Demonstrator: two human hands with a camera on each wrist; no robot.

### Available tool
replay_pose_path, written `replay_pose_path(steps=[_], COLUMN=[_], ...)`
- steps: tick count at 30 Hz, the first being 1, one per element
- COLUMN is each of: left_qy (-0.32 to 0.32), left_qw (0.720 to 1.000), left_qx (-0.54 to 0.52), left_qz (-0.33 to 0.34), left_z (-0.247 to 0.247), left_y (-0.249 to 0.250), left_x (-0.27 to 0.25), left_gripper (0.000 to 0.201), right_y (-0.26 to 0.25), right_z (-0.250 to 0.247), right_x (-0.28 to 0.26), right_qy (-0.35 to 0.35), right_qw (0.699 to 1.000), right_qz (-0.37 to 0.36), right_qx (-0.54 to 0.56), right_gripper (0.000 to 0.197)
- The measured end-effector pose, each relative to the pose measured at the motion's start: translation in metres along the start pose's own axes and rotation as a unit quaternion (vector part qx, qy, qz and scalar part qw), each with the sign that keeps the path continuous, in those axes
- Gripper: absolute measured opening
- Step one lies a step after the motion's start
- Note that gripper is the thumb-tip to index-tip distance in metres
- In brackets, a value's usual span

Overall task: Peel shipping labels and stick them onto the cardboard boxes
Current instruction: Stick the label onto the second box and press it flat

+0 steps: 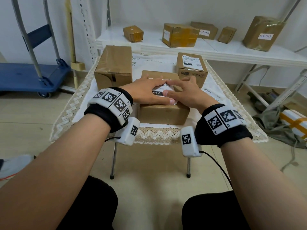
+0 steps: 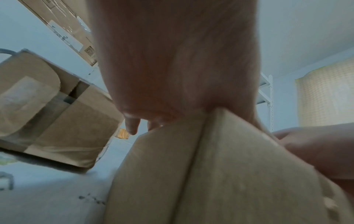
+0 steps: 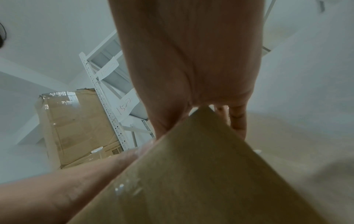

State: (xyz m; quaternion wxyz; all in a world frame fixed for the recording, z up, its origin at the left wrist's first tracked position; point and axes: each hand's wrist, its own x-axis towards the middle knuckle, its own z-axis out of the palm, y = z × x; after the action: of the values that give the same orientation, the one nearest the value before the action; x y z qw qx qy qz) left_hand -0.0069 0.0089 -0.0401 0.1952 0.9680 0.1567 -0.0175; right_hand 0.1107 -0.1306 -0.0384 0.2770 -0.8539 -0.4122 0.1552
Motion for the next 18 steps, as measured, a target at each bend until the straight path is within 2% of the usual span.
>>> replay_pose_path(steps=[3,7,10,14,18], left_qy=[0.0,-0.01,-0.011,-0.006,-0.017], left_qw=[1.0,1.0,1.0,1.0,1.0], left_qx=[-0.004,-0.007,0.006,0.01,-0.004], left_qz=[0.002,0.012,0.002,-0.005,0.0], left_z=[0.003,0.005,0.004,0.004,0.007], left_y=[0.002,0.0,0.0,0.004,0.003], left_x=[0.0,0.002,0.002,0.003,0.005], left_gripper=[0.093,0.106,0.107,0.098,0.105], right_y=[0.001,0.0,0.003,0.007,0.013], right_z=[-0.002,-0.003,-0.004,-0.006,-0.005], right_x=[-0.004,-0.008,-0.01,-0.01,-0.008], right_qy=[-0.014,-0.03,-0.038,-0.047,-0.051], right_qw=[1.0,0.999,0.999,0.998,0.997], right_qz=[-0.006,-0.012,-0.012,-0.021,-0.043], right_qx=[0.009,0.019,0.024,0.024,0.036], right_gripper=[0.062,0.062,0.062,0.06,0.06])
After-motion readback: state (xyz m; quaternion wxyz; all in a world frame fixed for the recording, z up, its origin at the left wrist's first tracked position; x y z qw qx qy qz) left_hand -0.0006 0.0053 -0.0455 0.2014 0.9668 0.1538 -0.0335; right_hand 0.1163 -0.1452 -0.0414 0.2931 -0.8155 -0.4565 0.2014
